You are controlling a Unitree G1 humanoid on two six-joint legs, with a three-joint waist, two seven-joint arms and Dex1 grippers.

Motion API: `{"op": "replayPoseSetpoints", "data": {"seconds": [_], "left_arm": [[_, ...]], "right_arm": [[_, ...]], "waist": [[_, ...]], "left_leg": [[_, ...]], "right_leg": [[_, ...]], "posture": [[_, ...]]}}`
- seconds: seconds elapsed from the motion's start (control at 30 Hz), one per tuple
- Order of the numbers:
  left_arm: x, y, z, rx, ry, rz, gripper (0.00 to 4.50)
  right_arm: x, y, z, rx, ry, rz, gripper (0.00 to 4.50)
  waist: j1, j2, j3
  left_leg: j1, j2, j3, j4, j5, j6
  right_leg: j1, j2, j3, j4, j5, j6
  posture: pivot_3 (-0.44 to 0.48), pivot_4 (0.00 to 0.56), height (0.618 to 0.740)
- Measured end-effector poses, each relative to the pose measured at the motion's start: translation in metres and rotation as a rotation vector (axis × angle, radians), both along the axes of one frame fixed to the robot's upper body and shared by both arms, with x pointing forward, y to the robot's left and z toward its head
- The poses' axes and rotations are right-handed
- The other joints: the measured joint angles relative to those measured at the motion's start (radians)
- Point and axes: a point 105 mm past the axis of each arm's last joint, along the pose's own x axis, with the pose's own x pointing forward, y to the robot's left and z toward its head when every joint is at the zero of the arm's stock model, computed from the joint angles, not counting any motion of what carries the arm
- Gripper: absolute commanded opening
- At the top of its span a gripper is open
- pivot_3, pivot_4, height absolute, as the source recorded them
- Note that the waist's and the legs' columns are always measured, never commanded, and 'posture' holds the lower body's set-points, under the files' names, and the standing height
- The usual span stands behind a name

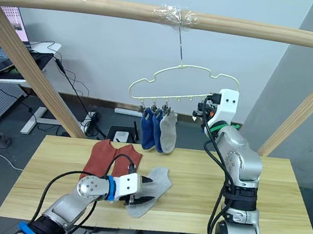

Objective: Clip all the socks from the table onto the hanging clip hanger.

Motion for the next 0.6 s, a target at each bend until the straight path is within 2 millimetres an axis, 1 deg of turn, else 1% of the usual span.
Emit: {"op": "replayPoseSetpoints", "data": {"seconds": [0.03, 0.1, 0.17, 0.2, 0.3, 0.47, 0.53, 0.6], "left_arm": [[0.001, 0.000, 0.003, -0.029, 0.019, 0.030, 4.48], [0.006, -0.001, 0.007, -0.064, 0.034, 0.082, 4.48], [0.012, 0.002, 0.005, -0.071, 0.049, 0.163, 4.48], [0.017, 0.004, 0.003, -0.070, 0.056, 0.214, 4.48], [0.023, 0.005, -0.008, -0.040, 0.062, 0.289, 4.48], [0.026, -0.010, -0.033, -0.011, 0.097, 0.359, 4.48], [0.029, -0.014, -0.037, 0.009, 0.092, 0.365, 4.48], [0.032, -0.014, -0.037, 0.017, 0.076, 0.372, 4.48]], "right_arm": [[0.000, 0.000, 0.000, 0.000, 0.000, -0.001, 0.00], [0.000, 0.000, 0.000, 0.000, -0.001, -0.002, 0.00], [0.000, 0.000, 0.000, 0.001, -0.002, -0.003, 0.00], [0.000, -0.001, 0.000, 0.001, -0.002, -0.004, 0.00], [0.000, -0.001, 0.001, 0.003, -0.004, -0.006, 0.00], [0.001, -0.001, 0.002, 0.007, -0.010, -0.012, 0.00], [0.001, -0.002, 0.001, 0.006, -0.009, -0.013, 0.00], [0.001, -0.002, 0.001, 0.006, -0.009, -0.014, 0.00]], "waist": [[0.000, 0.000, 0.000], [0.000, 0.000, 0.000], [-0.001, 0.000, 0.000], [-0.001, 0.000, 0.000], [-0.001, 0.000, 0.000], [-0.001, 0.000, 0.000], [-0.001, 0.000, 0.000], [-0.004, 0.000, 0.000]], "left_leg": [[0.000, 0.000, 0.000, 0.000, 0.000, 0.000], [0.000, 0.000, 0.000, 0.000, 0.000, 0.000], [0.000, 0.000, 0.000, 0.000, 0.000, 0.000], [0.000, 0.000, 0.000, 0.000, 0.000, 0.000], [0.000, 0.000, 0.000, 0.000, 0.000, 0.000], [0.000, 0.000, 0.000, 0.001, 0.000, 0.000], [0.000, 0.000, 0.000, 0.000, 0.000, 0.000], [0.000, 0.000, 0.000, 0.000, 0.000, 0.000]], "right_leg": [[0.000, 0.000, 0.000, 0.000, 0.000, 0.000], [0.000, 0.000, 0.000, 0.000, 0.000, 0.000], [0.000, 0.000, 0.000, 0.000, 0.000, 0.000], [0.000, 0.000, 0.000, 0.000, 0.000, 0.000], [0.000, 0.000, 0.000, 0.000, 0.000, 0.000], [0.000, 0.000, 0.000, 0.000, 0.000, 0.001], [0.000, 0.000, 0.000, 0.000, 0.000, 0.001], [0.000, 0.000, 0.000, 0.000, 0.000, 0.000]], "posture": [[-0.063, 0.138, 0.740], [-0.065, 0.139, 0.740], [-0.067, 0.140, 0.740], [-0.067, 0.140, 0.740], [-0.070, 0.137, 0.740], [-0.082, 0.134, 0.740], [-0.085, 0.133, 0.740], [-0.087, 0.130, 0.740]]}}
